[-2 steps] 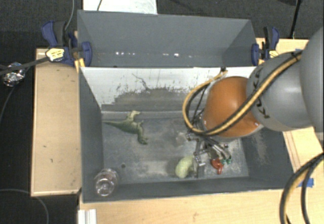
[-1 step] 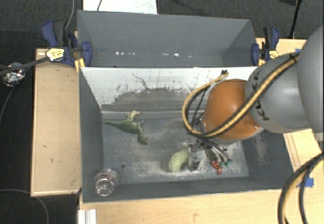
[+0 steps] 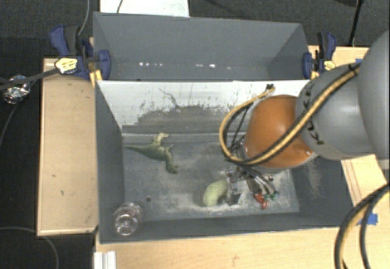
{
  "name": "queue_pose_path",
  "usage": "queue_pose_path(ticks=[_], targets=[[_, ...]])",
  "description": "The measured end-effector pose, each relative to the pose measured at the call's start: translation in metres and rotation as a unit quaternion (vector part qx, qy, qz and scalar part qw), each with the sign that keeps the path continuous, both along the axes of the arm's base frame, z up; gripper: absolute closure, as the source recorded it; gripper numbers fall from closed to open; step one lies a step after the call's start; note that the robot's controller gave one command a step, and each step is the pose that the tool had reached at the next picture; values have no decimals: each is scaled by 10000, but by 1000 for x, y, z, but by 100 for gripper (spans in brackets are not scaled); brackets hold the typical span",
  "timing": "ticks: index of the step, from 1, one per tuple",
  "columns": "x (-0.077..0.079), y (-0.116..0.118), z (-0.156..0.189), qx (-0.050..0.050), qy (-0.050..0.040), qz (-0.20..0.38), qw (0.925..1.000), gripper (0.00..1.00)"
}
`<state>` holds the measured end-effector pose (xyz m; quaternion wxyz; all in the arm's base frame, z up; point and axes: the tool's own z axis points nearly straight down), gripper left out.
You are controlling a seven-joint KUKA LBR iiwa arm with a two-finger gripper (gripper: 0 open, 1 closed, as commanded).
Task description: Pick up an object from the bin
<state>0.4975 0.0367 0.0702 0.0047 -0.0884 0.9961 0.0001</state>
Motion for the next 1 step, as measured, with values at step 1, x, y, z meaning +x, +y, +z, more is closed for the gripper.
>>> queue_pose_path(ticks=[1], targets=[[26,3,165,3,-53,122,9999,100]])
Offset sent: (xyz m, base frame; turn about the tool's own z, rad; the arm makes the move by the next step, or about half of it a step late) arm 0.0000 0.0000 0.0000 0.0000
